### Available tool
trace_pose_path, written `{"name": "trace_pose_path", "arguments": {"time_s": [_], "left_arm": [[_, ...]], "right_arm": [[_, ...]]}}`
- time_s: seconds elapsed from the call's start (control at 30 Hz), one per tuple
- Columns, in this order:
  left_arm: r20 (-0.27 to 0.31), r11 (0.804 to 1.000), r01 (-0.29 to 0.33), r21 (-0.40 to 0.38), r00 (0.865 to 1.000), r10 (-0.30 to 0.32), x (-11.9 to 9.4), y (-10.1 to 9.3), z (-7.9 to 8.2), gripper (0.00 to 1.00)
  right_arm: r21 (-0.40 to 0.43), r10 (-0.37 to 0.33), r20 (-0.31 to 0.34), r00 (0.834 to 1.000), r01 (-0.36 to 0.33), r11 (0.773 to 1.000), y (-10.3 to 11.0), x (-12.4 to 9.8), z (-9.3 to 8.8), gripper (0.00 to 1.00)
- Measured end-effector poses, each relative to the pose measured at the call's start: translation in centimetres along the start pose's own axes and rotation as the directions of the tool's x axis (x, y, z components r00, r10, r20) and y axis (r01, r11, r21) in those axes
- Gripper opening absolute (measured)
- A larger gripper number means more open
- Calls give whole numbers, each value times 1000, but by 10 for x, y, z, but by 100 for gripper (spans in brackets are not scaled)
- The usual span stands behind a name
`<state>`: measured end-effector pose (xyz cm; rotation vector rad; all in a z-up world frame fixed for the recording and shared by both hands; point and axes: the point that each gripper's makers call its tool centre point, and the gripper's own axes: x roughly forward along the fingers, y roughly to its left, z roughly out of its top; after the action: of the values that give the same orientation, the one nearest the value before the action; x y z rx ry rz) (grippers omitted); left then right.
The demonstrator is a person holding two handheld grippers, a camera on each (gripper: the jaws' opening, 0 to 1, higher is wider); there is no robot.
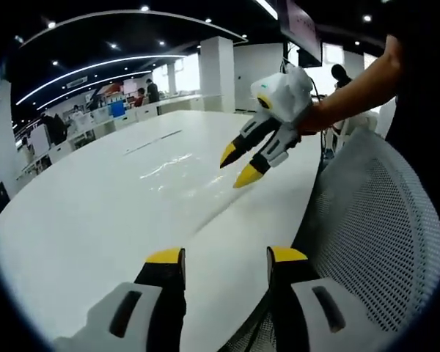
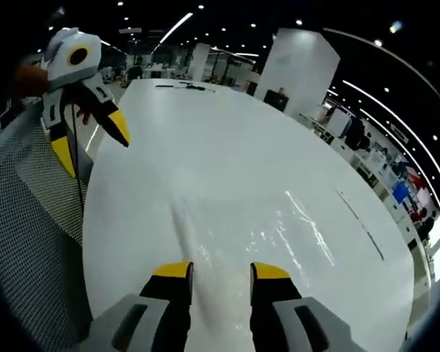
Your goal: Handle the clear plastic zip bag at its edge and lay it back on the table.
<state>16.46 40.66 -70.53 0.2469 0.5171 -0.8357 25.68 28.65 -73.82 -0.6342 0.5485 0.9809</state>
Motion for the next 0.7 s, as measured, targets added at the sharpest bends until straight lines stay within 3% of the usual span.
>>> {"name": "trace_pose_path", "arguments": {"time_s": [0.4, 0.7], "left_arm": [[35, 1000, 7, -14, 999, -7, -1, -1, 7, 48], [52, 999, -1, -35, 999, 3, -2, 1, 9, 58]], "right_arm": [[188, -75, 67, 995, 61, 980, -11, -46, -6, 52], [253, -138, 49, 989, 122, 960, -18, -80, -29, 69]]}}
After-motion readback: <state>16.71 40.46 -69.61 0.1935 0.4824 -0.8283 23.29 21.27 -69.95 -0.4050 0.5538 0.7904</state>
